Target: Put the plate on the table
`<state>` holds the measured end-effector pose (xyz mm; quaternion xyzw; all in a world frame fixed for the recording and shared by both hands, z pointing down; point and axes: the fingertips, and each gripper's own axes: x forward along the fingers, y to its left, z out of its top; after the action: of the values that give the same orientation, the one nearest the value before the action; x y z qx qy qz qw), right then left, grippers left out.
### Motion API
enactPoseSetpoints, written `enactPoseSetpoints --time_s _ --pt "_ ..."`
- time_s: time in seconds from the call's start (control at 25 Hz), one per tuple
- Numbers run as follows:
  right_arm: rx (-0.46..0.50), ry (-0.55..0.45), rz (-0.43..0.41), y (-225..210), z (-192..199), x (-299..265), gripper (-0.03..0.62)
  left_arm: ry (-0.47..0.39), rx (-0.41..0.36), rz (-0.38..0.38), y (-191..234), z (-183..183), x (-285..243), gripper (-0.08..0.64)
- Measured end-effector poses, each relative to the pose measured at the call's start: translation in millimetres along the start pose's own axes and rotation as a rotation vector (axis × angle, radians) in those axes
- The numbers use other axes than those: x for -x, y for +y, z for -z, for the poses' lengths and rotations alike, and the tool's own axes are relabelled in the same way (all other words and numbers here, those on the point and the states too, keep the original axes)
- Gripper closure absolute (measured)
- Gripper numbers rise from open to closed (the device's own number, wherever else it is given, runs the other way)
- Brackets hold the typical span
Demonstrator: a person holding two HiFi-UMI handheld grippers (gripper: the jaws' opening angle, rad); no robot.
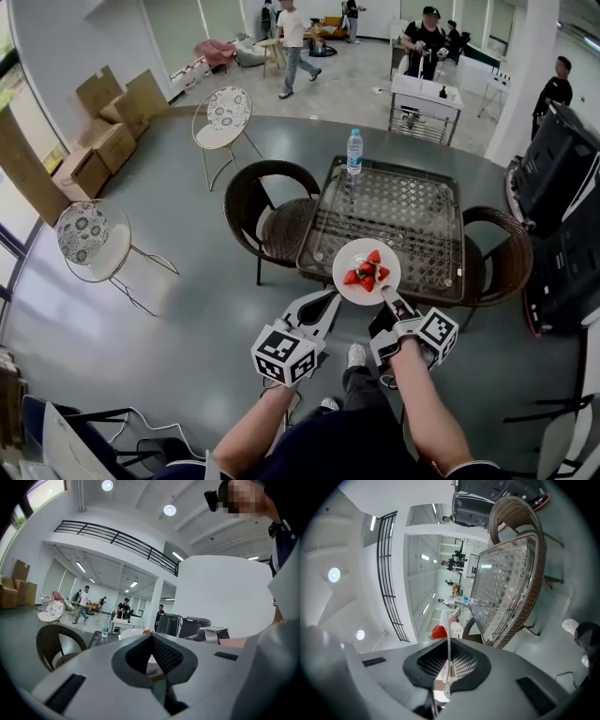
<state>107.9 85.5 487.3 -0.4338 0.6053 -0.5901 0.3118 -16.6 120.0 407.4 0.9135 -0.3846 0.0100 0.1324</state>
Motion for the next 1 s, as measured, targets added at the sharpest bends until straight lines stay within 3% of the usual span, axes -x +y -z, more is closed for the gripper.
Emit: enactPoseSetpoints --time_s 0.6,1.0 --pt "-0.009 0.083 -0.004 -3.3 -68.0 -128.8 0.577 0.029 0.019 -0.053 86.2 -18.0 -108.9 0.554" --pt "0.014 0.176 0.021 -24.4 -98.9 -184.6 0.577 0.069 0.015 -0.121 116.8 -12.8 -157.0 0.554"
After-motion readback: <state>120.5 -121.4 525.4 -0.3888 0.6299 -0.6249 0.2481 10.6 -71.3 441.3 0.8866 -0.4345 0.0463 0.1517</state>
